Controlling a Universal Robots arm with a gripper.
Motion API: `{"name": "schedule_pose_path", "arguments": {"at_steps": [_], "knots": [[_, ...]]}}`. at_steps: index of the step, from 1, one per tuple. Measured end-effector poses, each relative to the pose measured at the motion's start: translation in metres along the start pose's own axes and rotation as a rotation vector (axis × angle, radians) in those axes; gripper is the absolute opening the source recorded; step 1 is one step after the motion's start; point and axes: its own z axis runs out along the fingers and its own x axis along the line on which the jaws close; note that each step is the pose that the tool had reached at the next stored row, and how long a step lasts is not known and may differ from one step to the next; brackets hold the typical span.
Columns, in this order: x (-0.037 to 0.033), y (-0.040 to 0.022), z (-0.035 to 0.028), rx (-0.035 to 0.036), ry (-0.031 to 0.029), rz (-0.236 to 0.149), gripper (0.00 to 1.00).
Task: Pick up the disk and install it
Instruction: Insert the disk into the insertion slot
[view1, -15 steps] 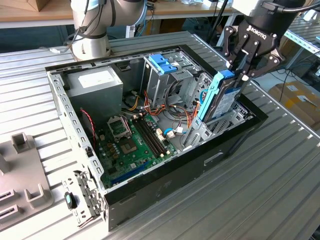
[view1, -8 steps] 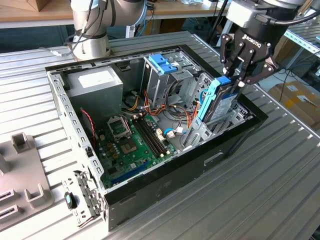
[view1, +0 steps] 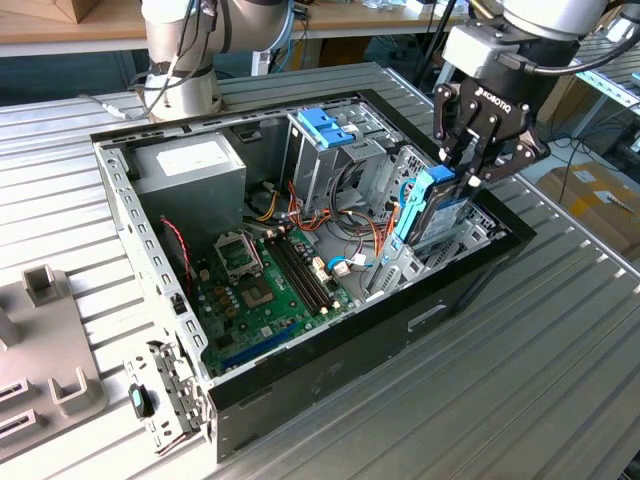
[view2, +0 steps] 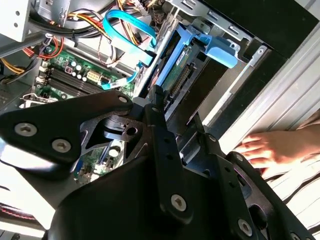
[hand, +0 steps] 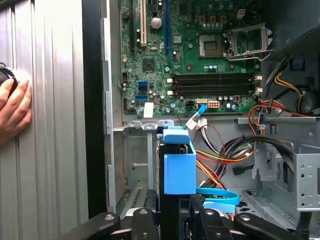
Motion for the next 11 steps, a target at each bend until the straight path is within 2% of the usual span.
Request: {"name": "schedule_pose_path", "arguments": {"at_steps": [1,3,11], "knots": [[-0.0003,0.0000,0.0046,0.0000,0.0000,0.000,0.35],[-0.0003,0.0001,0.0059,0.0000,0.0000,0.000,0.35],[-0.0009,0.0002,0.0191,0.0000,0.0000,0.000,0.35]]}}
